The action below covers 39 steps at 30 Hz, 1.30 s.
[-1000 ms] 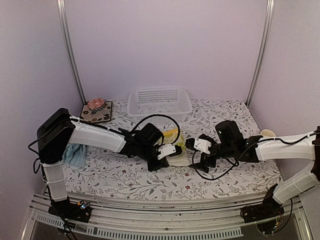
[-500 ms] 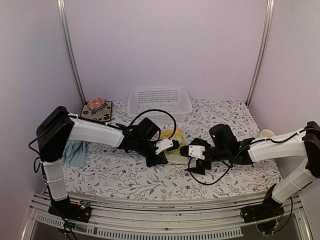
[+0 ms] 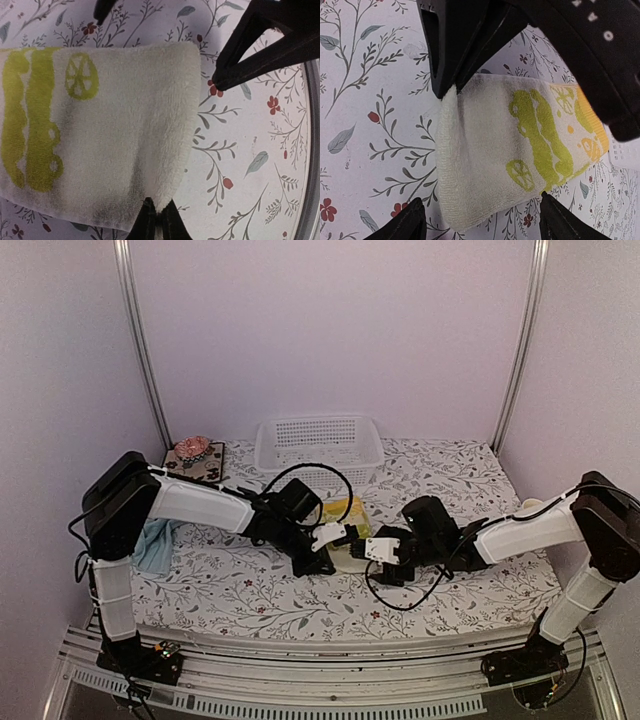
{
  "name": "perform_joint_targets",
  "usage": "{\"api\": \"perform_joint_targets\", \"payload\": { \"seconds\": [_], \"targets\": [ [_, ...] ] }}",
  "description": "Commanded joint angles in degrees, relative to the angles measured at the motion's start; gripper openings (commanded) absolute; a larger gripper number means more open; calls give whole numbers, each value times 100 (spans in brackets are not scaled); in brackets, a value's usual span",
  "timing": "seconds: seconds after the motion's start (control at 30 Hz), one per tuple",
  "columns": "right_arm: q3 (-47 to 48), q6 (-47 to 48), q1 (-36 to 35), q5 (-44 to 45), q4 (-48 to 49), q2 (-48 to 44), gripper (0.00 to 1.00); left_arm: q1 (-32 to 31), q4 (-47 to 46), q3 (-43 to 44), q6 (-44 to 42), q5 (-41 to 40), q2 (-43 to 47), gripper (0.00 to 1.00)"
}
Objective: Roll the towels
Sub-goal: Roll the towel at the center of the board.
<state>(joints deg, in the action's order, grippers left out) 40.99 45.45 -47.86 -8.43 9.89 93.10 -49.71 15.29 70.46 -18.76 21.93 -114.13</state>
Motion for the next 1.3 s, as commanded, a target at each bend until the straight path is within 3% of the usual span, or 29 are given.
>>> {"api": "perform_joint_targets", "payload": {
  "seconds": [0.0,0.53,0.77,1.0,1.27],
  "targets": [
    [162,-38,-136,140,165,146,77,87,67,111,47,132,-53,5],
    [3,67,-319,512,429,473,77,156,-249,-175,269,364,92,5],
    [-8,35,-378,693,522,628,71,203,-272,-181,296,476,86,5],
    [91,17,-398,886,514,828,52,226,-233,-181,280,526,85,5],
    [219,-113,-391,772,132,835,6,253,-202,-157,280,441,285,15]
  ]
}}
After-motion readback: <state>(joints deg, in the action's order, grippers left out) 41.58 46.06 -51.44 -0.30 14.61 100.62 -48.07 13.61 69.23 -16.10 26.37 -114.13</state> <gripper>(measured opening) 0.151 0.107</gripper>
